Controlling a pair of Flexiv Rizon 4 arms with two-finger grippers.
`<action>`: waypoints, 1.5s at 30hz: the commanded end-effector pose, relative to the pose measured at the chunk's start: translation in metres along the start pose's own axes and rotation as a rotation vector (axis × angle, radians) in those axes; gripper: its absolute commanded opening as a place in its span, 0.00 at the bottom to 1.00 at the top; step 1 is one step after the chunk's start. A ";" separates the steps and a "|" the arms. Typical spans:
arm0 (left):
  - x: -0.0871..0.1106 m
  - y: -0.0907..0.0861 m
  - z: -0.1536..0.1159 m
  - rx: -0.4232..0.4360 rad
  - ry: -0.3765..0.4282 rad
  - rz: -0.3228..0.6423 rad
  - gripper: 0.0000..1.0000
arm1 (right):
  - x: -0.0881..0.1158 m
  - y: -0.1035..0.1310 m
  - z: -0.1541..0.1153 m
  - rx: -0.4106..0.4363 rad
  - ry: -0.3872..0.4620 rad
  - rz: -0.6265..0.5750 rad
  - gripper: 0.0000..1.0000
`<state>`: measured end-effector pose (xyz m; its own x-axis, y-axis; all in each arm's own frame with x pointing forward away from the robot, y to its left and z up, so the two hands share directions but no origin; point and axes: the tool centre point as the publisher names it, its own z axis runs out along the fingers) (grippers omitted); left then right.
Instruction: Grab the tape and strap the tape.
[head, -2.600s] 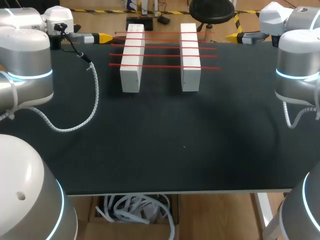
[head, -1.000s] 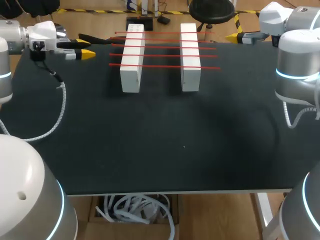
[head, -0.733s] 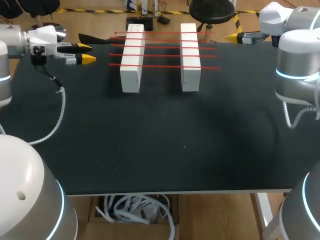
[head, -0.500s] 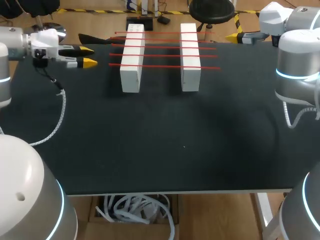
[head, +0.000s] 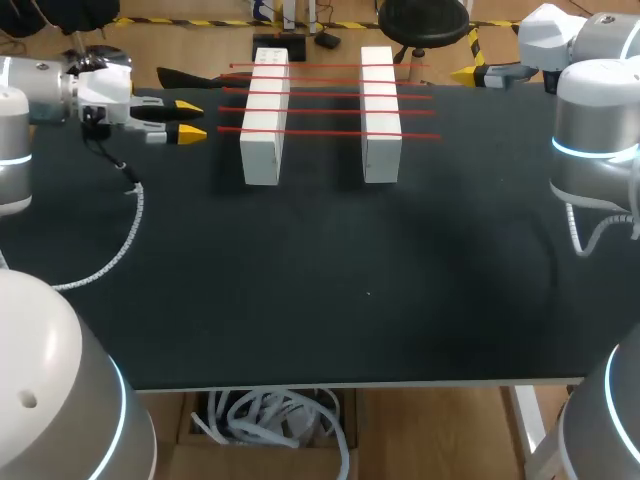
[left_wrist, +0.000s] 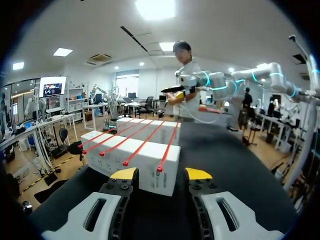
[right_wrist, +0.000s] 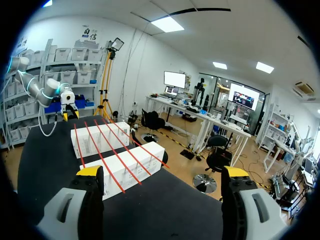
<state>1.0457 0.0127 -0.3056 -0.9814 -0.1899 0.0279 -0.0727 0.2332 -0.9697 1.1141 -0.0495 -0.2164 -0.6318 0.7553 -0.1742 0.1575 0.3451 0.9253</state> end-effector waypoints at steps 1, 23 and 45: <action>-0.008 0.004 0.006 0.012 0.031 -0.001 0.38 | 0.000 0.000 0.000 0.000 0.000 0.000 1.00; -0.002 0.012 0.028 0.046 0.080 -0.015 0.38 | 0.000 0.000 0.000 0.000 0.000 0.000 1.00; 0.001 0.015 0.028 0.043 0.072 -0.022 0.28 | 0.000 0.000 0.000 0.000 0.000 0.000 1.00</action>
<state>1.0492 -0.0100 -0.3256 -0.9902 -0.1223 0.0673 -0.0898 0.1890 -0.9779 1.1141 -0.0495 -0.2164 -0.6318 0.7553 -0.1742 0.1574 0.3451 0.9253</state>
